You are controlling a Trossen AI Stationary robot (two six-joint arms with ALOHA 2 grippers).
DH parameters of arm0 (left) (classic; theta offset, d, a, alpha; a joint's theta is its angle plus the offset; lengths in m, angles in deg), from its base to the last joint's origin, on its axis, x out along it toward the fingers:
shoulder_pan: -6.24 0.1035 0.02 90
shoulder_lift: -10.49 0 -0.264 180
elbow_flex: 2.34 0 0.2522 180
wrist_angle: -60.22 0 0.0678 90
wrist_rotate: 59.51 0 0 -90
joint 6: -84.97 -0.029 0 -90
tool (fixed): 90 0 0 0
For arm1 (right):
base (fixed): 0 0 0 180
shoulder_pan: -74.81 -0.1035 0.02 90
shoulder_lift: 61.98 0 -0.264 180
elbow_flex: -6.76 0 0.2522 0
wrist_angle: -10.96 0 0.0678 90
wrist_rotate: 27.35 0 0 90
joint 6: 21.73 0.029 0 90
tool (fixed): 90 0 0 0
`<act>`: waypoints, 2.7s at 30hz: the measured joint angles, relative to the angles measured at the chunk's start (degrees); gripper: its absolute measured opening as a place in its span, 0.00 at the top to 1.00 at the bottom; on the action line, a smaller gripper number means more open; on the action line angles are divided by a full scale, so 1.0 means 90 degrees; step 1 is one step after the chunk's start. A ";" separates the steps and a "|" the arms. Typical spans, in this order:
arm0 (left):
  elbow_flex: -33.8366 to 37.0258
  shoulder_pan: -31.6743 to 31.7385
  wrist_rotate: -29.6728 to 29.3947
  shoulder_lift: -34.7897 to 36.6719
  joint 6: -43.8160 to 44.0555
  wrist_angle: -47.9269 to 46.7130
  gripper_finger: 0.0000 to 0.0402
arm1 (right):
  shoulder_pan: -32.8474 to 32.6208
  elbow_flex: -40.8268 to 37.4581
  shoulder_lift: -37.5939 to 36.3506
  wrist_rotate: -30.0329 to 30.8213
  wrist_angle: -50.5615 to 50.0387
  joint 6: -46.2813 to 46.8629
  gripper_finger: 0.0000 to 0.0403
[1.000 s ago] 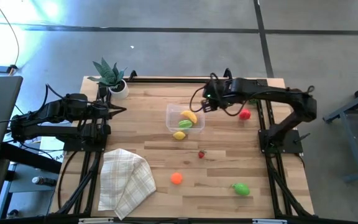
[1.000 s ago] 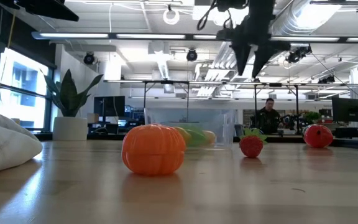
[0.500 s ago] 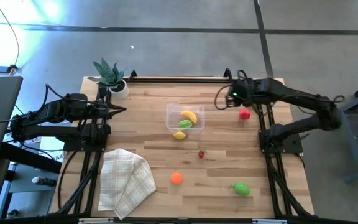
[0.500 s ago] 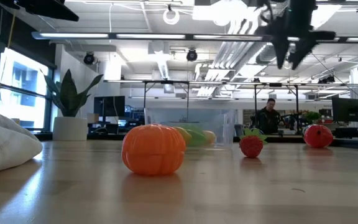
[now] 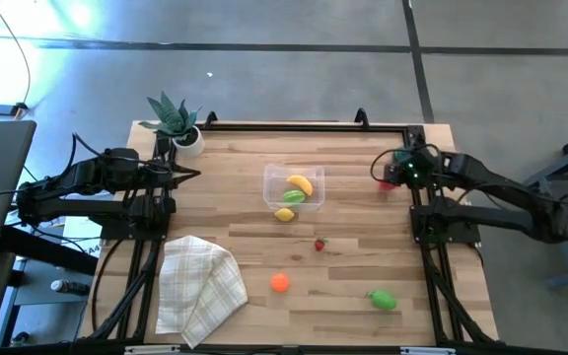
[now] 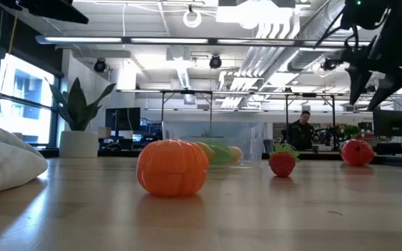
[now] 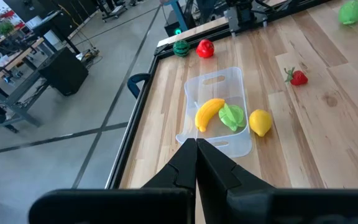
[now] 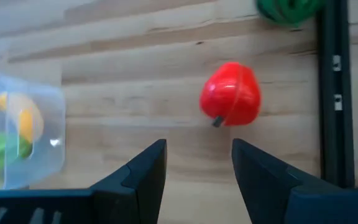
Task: Pick and placing Produce into tupperware
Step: Put the watermelon into the transparent bin
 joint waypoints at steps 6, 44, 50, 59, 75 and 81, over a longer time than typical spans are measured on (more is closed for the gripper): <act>0.0000 0.0002 0.0001 0.0001 0.0000 0.0000 1.00 | 0.0323 -0.0282 -0.0064 0.0407 0.0105 0.0348 0.57; 0.0000 0.0002 0.0000 0.0000 0.0000 0.0001 1.00 | 0.1964 -0.0293 0.2659 0.0948 0.2104 0.3148 0.57; 0.0000 0.0002 0.0001 0.0000 0.0000 0.0001 1.00 | 0.1964 -0.0291 0.2659 0.1056 0.1950 0.4059 0.57; 0.0000 0.0000 0.0001 0.0000 0.0000 0.0001 1.00 | 0.1964 -0.0291 0.2656 0.1188 0.2028 0.4325 0.57; 0.0001 0.0000 0.0001 0.0001 0.0000 0.0001 1.00 | 0.1963 -0.0289 0.2660 0.1575 0.1928 0.4580 0.27; 0.0002 0.0002 0.0001 0.0000 0.0000 0.0001 1.00 | 0.2052 -0.0288 0.2967 0.1632 0.1919 0.4646 0.23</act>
